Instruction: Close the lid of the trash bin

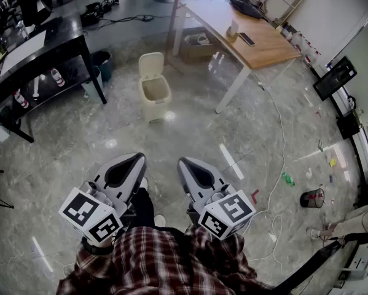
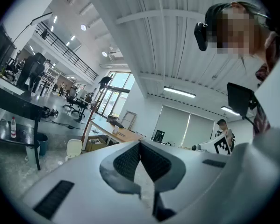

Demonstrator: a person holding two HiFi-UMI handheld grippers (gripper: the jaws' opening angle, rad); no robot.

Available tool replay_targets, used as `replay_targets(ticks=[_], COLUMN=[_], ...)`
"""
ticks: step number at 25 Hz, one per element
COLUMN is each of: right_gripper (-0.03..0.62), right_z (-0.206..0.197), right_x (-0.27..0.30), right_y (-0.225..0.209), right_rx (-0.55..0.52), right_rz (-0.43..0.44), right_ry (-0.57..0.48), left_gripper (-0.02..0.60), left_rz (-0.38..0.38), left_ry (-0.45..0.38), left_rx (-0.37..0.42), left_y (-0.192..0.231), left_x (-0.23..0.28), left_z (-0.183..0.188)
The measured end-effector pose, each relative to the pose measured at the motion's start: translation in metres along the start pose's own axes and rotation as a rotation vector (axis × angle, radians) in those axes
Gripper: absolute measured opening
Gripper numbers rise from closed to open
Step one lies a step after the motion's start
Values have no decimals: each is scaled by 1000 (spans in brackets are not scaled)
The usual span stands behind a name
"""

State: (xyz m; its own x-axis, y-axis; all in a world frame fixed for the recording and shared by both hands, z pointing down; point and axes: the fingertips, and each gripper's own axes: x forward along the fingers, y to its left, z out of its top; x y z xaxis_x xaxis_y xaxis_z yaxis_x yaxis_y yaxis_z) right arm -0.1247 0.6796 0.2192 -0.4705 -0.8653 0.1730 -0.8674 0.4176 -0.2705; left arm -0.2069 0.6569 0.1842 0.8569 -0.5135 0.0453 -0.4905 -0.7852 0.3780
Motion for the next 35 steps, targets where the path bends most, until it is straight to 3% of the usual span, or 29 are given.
replay_targets(ticks=[12, 17, 28, 35], right_gripper=[12, 12, 12, 12], right_z=[41, 48, 36, 67], right_x=[135, 179, 241, 286], right_y=[-73, -98, -151, -226], right_rx=[-2, 23, 105, 78], right_rz=[-72, -118, -166, -119], right_ry=[13, 6, 88, 81], left_gripper=[11, 11, 11, 11], left_rz=[-80, -105, -101, -62], left_ry=[9, 47, 147, 102], left_rx=[-8, -27, -101, -83], left_y=[126, 175, 251, 290], left_x=[93, 115, 174, 255], left_z=[53, 58, 49, 72])
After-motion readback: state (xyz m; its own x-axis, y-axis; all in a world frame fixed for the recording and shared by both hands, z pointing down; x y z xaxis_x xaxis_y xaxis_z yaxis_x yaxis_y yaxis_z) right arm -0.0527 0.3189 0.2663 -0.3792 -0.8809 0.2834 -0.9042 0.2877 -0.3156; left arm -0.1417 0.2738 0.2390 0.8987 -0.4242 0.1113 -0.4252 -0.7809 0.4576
